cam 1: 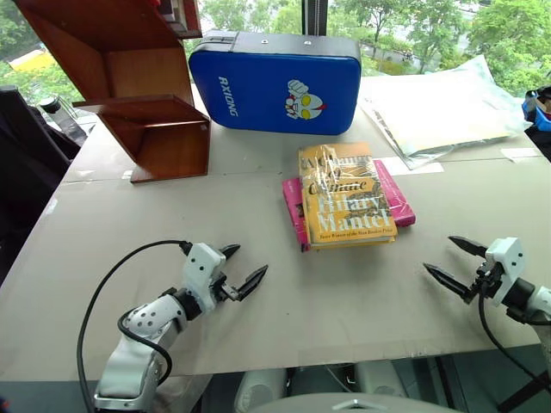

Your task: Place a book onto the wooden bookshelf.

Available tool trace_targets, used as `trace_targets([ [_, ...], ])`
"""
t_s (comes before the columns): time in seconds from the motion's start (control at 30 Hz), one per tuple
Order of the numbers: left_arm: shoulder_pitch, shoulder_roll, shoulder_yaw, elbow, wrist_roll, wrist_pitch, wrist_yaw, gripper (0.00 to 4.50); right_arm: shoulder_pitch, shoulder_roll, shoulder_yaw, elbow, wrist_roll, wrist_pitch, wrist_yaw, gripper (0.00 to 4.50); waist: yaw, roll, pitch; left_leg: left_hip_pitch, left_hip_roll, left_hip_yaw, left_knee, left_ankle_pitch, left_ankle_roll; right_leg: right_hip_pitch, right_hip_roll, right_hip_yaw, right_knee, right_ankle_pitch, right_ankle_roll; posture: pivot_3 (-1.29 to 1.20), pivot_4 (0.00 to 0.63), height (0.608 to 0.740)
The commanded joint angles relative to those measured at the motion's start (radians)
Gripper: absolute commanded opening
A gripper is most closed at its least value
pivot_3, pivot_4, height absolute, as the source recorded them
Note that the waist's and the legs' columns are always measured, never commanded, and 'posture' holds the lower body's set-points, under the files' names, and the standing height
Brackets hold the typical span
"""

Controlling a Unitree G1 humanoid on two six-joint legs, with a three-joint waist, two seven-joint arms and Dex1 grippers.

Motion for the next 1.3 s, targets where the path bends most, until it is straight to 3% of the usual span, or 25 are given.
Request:
trace_targets([
  [0.03,-0.032,0.057,0.022,-0.018,-0.040,0.066,-0.051,4.46,-0.113,-0.026,-0.040,0.009,-0.030,0.052,-0.122,4.50,-0.004,-0.001,0.000,0.000,0.000,0.000,0.000,0.000,0.000,0.000,0.001,0.000,0.000,0.000,0.000,0.00,0.150,0.740],
  [0.2,-0.126,0.171,0.085,-0.021,-0.101,0.110,-0.143,4.46,-0.295,-0.042,0.024,-0.009,-0.080,0.213,-0.225,4.50,-0.007,-0.006,0.004,-0.009,0.000,-0.001,0.000,0.000,0.000,-0.007,0.005,-0.002,0.000,0.000,0.000,0.00,0.150,0.740],
  [0.37,-0.221,0.307,0.151,-0.001,-0.136,0.130,-0.251,4.46,-0.512,0.009,0.119,0.048,-0.143,0.377,-0.338,4.50,-0.017,-0.010,0.008,-0.012,0.000,0.000,0.000,0.000,0.000,-0.010,0.005,0.000,0.000,0.003,-0.005,0.00,0.150,0.740],
  [0.53,-0.277,0.388,0.224,-0.013,-0.242,0.195,-0.343,4.50,-0.660,0.065,0.199,0.177,-0.192,0.369,-0.331,2.30,-0.018,-0.011,0.009,-0.015,0.000,0.002,0.000,0.000,0.000,-0.013,0.005,0.000,-0.001,0.005,-0.002,0.00,0.150,0.740],
  [0.63,-0.287,0.419,0.258,-0.037,-0.289,0.238,-0.366,4.50,-0.735,0.102,0.242,0.261,-0.217,0.348,-0.314,0.59,-0.018,-0.012,0.009,-0.017,0.000,0.002,0.000,0.000,0.000,-0.015,0.005,0.000,-0.001,0.006,0.000,0.00,0.150,0.740],
  [0.7,-0.285,0.424,0.268,-0.048,-0.297,0.251,-0.366,4.50,-0.758,0.120,0.257,0.284,-0.221,0.336,-0.300,0.10,-0.018,-0.012,0.010,-0.017,0.000,0.002,0.000,0.000,0.000,-0.015,0.005,0.000,-0.001,0.006,0.000,0.00,0.150,0.740],
  [1.3,-0.229,0.418,0.314,-0.070,-0.304,0.278,-0.358,4.50,-0.775,0.262,0.372,0.206,-0.220,0.383,-0.194,0.10,-0.022,-0.011,0.010,-0.015,0.000,0.002,0.001,0.000,0.000,-0.016,0.005,0.001,0.005,0.006,-0.001,0.00,0.150,0.740],
])
